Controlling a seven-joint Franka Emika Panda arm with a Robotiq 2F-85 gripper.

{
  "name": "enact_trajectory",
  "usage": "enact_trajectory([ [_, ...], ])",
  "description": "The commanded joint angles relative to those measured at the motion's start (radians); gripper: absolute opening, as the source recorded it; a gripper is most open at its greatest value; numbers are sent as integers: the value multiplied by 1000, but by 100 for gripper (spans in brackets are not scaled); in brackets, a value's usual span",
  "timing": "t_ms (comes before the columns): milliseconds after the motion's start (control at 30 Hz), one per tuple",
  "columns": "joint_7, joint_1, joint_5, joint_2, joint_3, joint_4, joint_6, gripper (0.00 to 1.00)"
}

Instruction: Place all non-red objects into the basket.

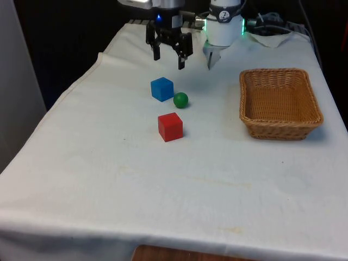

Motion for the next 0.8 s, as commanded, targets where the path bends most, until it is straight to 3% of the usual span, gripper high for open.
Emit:
enact_trajectory([
  [0, -20, -1, 35, -2, 4, -9, 16, 100],
  [167, -41, -2, 95, 30, 7, -10, 43, 100],
  [200, -25, 0, 69, 40, 0, -1, 33, 100],
  [233, -45, -3, 104, 35, 8, -10, 47, 100],
  [467, -72, -7, 162, 72, 8, -4, 69, 100],
  [500, -54, 0, 139, 84, -1, 1, 66, 100],
  [533, -84, -9, 177, 81, 7, -1, 70, 100],
  [767, -132, -15, 221, 106, 0, 13, 67, 100],
])
